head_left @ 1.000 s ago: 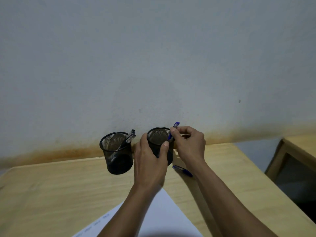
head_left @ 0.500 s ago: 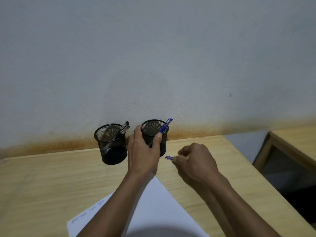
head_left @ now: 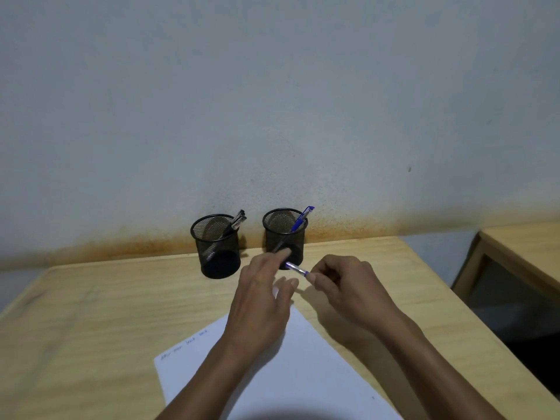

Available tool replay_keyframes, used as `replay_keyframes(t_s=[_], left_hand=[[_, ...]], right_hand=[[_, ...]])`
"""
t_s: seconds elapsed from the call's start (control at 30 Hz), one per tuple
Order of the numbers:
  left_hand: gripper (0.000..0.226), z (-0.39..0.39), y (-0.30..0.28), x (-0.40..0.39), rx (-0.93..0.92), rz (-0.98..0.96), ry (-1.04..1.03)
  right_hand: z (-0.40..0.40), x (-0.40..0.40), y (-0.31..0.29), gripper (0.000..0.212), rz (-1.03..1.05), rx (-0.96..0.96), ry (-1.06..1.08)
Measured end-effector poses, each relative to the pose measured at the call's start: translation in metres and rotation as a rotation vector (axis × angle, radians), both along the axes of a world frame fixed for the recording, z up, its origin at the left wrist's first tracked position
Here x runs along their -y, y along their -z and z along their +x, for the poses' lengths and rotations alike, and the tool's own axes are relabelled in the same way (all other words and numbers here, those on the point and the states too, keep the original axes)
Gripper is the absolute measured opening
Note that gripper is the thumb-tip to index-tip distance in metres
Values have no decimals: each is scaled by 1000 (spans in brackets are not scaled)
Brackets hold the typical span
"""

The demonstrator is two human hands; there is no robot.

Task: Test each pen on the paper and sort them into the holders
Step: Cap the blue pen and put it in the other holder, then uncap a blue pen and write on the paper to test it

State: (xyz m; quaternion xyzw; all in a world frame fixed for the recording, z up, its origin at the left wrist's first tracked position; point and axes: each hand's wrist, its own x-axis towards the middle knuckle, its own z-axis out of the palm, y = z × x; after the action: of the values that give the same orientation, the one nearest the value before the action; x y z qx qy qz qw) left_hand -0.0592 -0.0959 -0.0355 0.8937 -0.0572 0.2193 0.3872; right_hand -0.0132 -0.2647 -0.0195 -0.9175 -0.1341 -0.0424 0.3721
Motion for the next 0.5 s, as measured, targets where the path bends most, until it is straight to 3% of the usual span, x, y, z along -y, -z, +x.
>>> replay_keyframes(t_s=[0.13, 0.3, 0.37, 0.43, 0.5], left_hand=[[20, -29, -6, -21, 112, 81, -15], [9, -68, -17, -43, 171, 77, -84], [7, -84, -21, -52, 119, -28, -132], [10, -100, -24, -56, 65, -132, -161], [16, -114, -26, -53, 34, -182, -171]], right_hand=[[-34, -7, -28, 14, 19, 31, -152], [-65, -15, -55, 13, 15, 22, -137], [-72, -16, -63, 16, 224, -33, -138], [-83, -24, -62, 26, 617, -156, -165], [-92, -40, -52, 32, 870, -265, -146]])
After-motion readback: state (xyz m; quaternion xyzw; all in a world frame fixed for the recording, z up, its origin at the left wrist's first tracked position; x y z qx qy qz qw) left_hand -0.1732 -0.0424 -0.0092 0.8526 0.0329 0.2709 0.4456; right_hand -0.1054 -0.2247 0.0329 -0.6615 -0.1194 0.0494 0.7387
